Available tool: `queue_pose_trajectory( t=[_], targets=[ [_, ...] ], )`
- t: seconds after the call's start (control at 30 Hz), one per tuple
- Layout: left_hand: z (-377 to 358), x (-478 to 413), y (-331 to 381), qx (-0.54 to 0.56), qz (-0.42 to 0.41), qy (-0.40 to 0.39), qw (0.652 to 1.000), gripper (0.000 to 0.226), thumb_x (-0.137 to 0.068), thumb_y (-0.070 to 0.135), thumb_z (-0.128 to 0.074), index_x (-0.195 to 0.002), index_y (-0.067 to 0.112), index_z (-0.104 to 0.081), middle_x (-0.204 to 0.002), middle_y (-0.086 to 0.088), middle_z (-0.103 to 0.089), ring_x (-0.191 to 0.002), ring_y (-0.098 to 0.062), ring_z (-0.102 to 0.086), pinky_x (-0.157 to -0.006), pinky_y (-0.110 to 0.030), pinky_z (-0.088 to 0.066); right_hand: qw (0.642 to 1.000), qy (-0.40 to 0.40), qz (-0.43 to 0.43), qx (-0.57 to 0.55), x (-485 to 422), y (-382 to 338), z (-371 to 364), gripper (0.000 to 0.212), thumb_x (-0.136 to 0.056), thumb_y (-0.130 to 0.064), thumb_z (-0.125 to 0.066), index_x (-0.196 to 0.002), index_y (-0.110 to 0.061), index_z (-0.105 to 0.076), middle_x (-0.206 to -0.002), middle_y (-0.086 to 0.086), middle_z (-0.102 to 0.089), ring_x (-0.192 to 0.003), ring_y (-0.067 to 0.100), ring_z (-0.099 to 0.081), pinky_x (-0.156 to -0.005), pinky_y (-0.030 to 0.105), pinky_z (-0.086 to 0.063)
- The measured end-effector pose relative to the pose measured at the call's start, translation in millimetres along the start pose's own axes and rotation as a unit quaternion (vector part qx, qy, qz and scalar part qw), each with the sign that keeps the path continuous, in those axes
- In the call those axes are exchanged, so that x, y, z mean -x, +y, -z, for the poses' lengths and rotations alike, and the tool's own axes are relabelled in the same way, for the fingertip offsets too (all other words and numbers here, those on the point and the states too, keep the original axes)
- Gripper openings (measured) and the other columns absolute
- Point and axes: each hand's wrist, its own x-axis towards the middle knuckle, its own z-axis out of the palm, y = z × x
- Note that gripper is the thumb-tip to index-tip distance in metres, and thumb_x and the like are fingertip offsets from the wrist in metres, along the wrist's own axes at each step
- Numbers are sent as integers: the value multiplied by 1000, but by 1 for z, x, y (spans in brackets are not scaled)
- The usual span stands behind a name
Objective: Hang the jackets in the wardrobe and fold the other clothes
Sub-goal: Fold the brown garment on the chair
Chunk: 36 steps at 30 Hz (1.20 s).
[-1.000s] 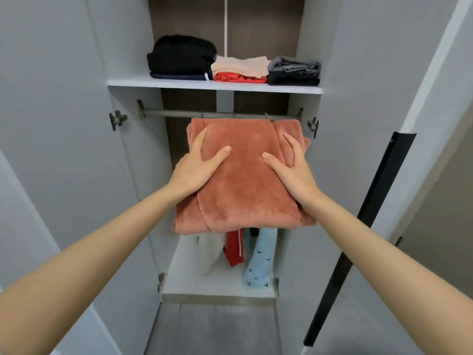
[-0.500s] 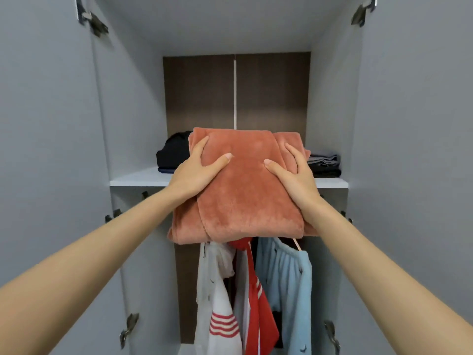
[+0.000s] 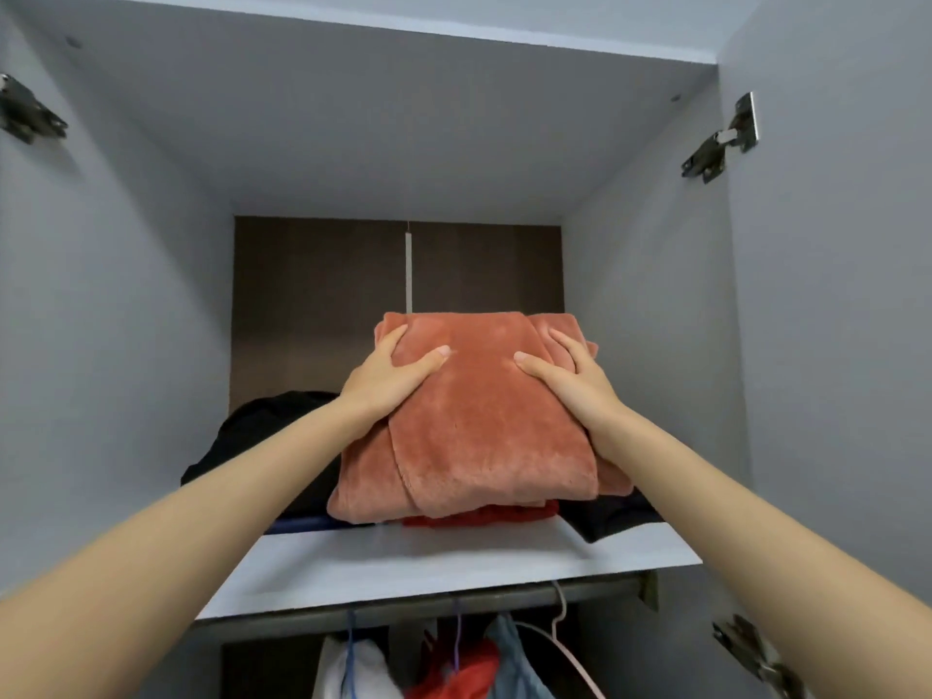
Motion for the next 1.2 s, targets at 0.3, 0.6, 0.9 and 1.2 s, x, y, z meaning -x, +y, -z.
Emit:
queue_pose_trajectory(
  t=[0.3, 0.6, 0.9, 1.2],
  targets=[
    [-32, -95, -44, 0, 18, 12, 1000, 84, -71, 74, -61, -143, 38, -36, -143, 4, -45, -127, -26, -46, -109, -43, -36, 999, 7, -36, -12, -91, 44, -17, 74, -78, -45, -74, -142, -39, -37, -139, -4, -37, -99, 14, -52, -65, 25, -45],
    [-65, -135, -102, -139, 88, -58, 985, 74, -85, 72, -40, -146, 29, -35, -150, -4, -38, -133, -31, -41, -110, -42, -34, 988, -86, -87, 97, -139, 104, -28, 76, -81, -53, -66, -146, -36, -30, -153, -2, -25, -113, 13, -42, -80, 24, -38],
    [-75, -142, -68, -352, -82, -48, 931, 41, -99, 42, -35, -139, 34, -45, -147, 0, -42, -133, -25, -39, -107, -42, -36, 907, -75, -18, 413, -170, 105, -42, 62, -91, -61, -42, -148, -43, -23, -159, 5, 18, -146, 36, 5, -116, 50, -6],
    [-77, -150, -100, -331, -14, -160, 930, 45, -101, 44, -16, -143, 48, -32, -149, 3, -40, -138, -24, -34, -113, -37, -27, 880, -173, 44, 440, -181, 124, -58, 45, -100, -43, -26, -144, -43, -34, -153, -7, -34, -141, 21, -29, -113, 42, -17]
  ],
)
